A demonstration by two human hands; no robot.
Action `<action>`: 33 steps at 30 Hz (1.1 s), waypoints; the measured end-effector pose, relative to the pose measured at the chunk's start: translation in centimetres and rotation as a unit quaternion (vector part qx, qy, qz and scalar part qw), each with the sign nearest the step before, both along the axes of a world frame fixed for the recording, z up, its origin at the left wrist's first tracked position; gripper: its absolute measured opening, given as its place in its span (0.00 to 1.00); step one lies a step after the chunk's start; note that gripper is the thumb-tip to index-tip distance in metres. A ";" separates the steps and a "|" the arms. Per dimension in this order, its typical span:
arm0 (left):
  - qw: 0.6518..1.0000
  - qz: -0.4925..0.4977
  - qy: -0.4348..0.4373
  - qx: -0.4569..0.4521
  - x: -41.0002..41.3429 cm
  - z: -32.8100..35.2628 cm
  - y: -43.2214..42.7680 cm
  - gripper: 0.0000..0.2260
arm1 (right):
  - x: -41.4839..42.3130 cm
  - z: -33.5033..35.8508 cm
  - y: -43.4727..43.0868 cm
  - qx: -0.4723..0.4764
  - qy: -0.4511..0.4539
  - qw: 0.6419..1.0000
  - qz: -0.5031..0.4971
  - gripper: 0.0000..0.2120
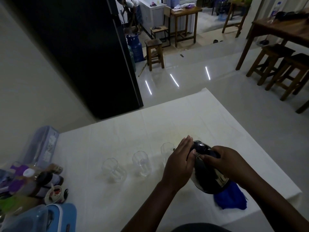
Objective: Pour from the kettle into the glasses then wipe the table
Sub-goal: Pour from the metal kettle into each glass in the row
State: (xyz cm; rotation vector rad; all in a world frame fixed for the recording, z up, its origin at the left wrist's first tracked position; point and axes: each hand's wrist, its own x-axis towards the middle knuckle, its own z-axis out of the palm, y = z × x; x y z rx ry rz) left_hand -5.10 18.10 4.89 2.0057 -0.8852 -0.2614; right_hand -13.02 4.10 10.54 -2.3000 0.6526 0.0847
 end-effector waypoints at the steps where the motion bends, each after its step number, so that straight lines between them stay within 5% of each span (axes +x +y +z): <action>1: 1.000 -0.003 -0.007 0.004 0.0 0.0 0.0 0.20 | -0.2 -0.3 0.0 -0.001 -0.005 1.000 -0.003 0.11; 10: 0.993 -0.050 -0.090 0.054 -0.4 -0.3 -0.2 0.27 | -2.4 -2.7 0.1 0.069 -0.071 0.994 -0.042 0.11; 22: 0.978 -0.114 -0.164 0.065 -1.4 1.2 -4.3 0.20 | -5.2 -3.3 -3.0 0.106 -0.107 0.982 -0.110 0.20; 33: 0.985 -0.115 -0.099 0.080 -1.8 1.0 -8.5 0.28 | -5.0 -2.7 -7.4 0.064 -0.073 0.990 -0.100 0.11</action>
